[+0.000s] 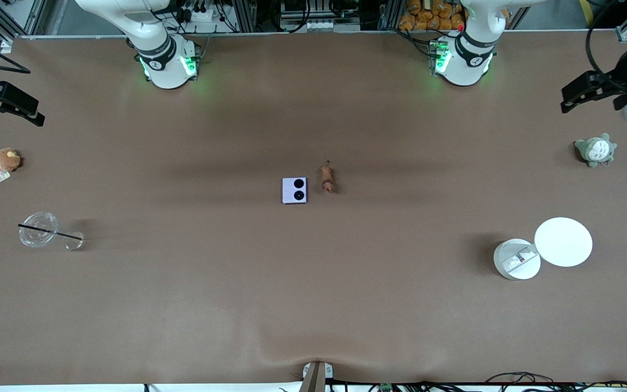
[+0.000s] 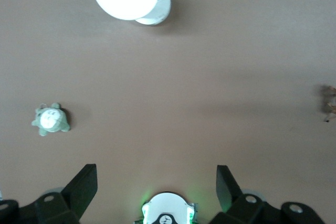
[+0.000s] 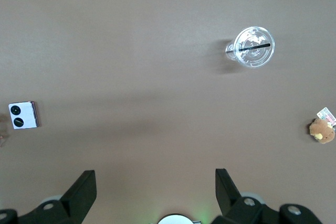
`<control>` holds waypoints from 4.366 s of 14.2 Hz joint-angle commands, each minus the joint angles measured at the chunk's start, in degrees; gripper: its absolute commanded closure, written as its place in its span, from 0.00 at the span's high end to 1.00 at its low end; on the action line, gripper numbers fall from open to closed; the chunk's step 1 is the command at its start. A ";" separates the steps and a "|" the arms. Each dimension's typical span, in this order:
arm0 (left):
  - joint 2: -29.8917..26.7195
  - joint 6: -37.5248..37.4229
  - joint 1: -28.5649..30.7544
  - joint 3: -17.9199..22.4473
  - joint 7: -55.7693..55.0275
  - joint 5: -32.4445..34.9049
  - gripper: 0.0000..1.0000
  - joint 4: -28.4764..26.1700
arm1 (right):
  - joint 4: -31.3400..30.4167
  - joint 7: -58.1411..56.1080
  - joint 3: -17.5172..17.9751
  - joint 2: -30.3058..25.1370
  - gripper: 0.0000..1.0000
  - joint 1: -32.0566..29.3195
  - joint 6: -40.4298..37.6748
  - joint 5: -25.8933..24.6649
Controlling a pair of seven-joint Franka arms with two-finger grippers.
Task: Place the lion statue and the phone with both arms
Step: 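Move the left gripper toward the brown lion figurine beside the phone, then lower the left gripper and grasp the brown lion figurine, then carry the lion toward the white lamp while the right gripper reaches the phone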
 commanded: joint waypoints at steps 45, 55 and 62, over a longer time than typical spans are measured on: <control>42.00 39.04 -19.13 -23.02 -58.90 27.92 0.00 -4.59 | 0.44 -0.52 0.29 3.07 1.00 1.31 -1.82 0.59; 40.21 38.83 3.54 -23.03 -21.90 33.17 0.00 -4.60 | 0.88 0.28 0.38 9.83 1.00 14.85 -2.18 6.18; 45.14 49.47 11.82 -22.68 -8.00 33.80 0.00 -4.42 | 0.44 8.50 0.38 19.76 1.00 23.89 10.03 9.64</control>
